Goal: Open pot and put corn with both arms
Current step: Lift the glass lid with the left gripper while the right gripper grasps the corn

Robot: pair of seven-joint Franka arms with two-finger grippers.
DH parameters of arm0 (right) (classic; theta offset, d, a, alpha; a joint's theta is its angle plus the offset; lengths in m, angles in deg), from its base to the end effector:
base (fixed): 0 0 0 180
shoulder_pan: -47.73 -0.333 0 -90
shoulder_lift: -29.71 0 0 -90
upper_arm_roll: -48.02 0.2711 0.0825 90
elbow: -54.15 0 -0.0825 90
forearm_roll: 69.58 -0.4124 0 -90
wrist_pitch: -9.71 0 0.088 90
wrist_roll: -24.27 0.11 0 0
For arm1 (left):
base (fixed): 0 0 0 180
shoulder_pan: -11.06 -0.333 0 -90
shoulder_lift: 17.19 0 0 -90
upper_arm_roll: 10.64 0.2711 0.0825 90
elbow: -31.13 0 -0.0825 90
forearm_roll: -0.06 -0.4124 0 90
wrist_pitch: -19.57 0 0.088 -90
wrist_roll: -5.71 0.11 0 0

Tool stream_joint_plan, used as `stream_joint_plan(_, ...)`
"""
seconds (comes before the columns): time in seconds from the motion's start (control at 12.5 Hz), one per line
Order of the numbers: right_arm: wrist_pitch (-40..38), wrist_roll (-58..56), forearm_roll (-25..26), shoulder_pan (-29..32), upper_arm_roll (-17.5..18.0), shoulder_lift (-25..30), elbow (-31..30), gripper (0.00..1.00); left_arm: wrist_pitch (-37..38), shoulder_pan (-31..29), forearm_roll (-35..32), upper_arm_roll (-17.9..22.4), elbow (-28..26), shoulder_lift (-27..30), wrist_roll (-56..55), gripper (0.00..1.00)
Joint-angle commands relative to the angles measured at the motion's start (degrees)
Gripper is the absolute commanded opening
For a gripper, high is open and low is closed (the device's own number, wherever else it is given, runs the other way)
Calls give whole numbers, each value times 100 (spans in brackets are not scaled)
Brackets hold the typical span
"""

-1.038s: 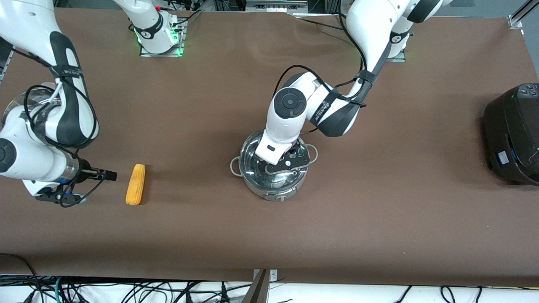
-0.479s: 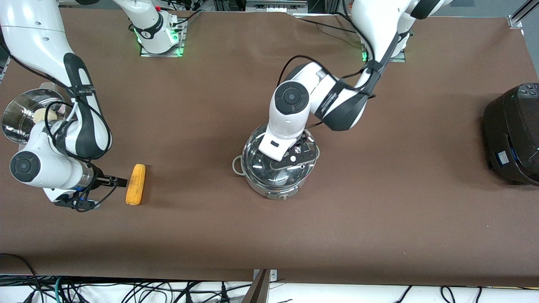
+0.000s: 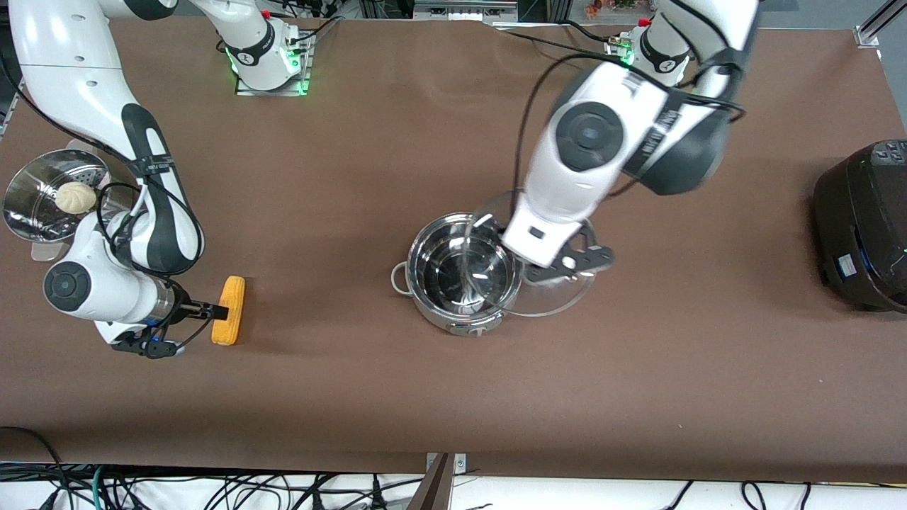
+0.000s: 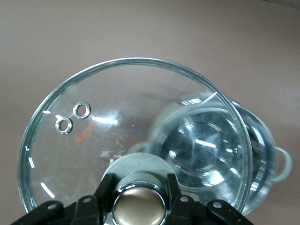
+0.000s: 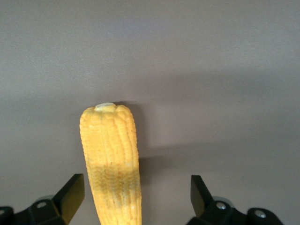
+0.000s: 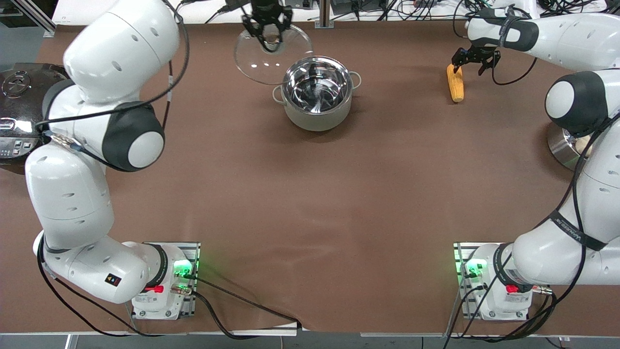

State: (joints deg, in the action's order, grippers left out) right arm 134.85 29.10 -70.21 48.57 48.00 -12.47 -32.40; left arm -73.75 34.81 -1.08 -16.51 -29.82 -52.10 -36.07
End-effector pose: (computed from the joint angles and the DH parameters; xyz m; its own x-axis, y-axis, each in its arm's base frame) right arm 0.6974 -0.0100 0.1695 0.9924 -0.1053 -0.0631 -0.1057 -0.9944 -0.0030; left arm 0.6400 -0.3392 0.4358 0.9726 0.2254 -0.0569 0.2258 -0.9742 0.0011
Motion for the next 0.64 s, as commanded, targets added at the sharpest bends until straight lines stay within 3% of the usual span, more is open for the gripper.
stream_joint_plan(0.0, 124, 53, -95, -67, 19, -79, 50, 100, 261, -449, -70, -64, -432, 387, 1210, 0)
stream_joint_plan(0.32, 177, 53, -95, -93, 19, -167, 50, 100, 34, -1265, -70, -73, -2021, 1536, 2434, 0)
stream_joint_plan(0.56, 256, 45, -104, -102, 19, -255, 41, 99, -1193, -1959, -62, -73, -3918, 2513, 3504, 0)
